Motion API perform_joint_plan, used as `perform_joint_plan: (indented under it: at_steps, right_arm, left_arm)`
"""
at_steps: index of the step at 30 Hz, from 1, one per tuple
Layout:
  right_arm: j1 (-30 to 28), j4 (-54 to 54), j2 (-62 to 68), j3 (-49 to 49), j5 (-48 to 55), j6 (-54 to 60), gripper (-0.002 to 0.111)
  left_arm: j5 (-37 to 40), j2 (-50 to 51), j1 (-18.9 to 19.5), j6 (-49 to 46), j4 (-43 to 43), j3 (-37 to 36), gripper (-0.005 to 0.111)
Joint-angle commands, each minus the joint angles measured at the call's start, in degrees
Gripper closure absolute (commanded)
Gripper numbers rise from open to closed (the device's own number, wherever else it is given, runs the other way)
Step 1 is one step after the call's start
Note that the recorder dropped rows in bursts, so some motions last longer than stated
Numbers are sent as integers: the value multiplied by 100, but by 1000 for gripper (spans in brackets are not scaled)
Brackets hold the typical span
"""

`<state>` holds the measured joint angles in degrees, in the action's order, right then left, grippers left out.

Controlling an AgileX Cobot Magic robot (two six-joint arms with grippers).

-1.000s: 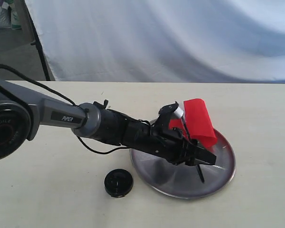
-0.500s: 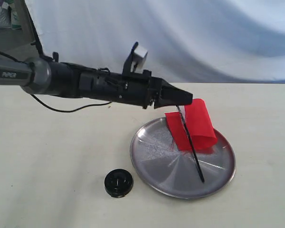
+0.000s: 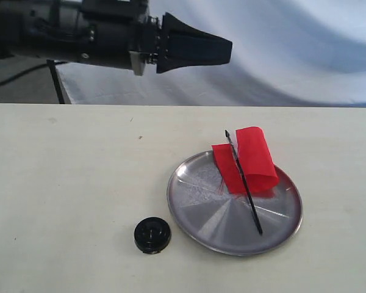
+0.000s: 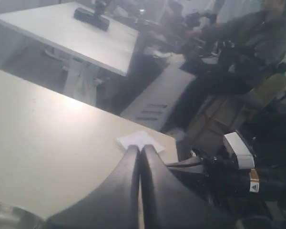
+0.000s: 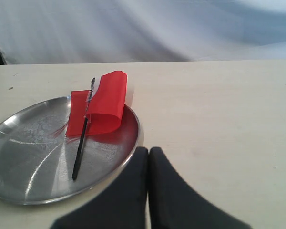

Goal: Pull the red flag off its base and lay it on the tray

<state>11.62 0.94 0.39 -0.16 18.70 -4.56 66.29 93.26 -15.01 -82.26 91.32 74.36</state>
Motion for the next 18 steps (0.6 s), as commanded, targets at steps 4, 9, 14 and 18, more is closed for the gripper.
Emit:
perform_joint_plan:
  at_steps: [4, 9, 14, 18]
  right_arm:
    - [-2, 51, -39, 16, -32, 9, 108]
    - [-2, 51, -39, 16, -32, 9, 108]
    - [-2, 51, -39, 16, -32, 9, 108]
    - [-2, 51, -39, 16, -32, 9, 108]
  left_arm:
    - [-1609, -2168, 15, -96, -813, -1182, 107]
    - [-2948, -3626, 15, -68, -1386, -2164, 107]
    - [-3986, -4957, 15, -41, -1509, -3209, 107]
    - [-4146, -5767, 15, -41, -1509, -3820, 107]
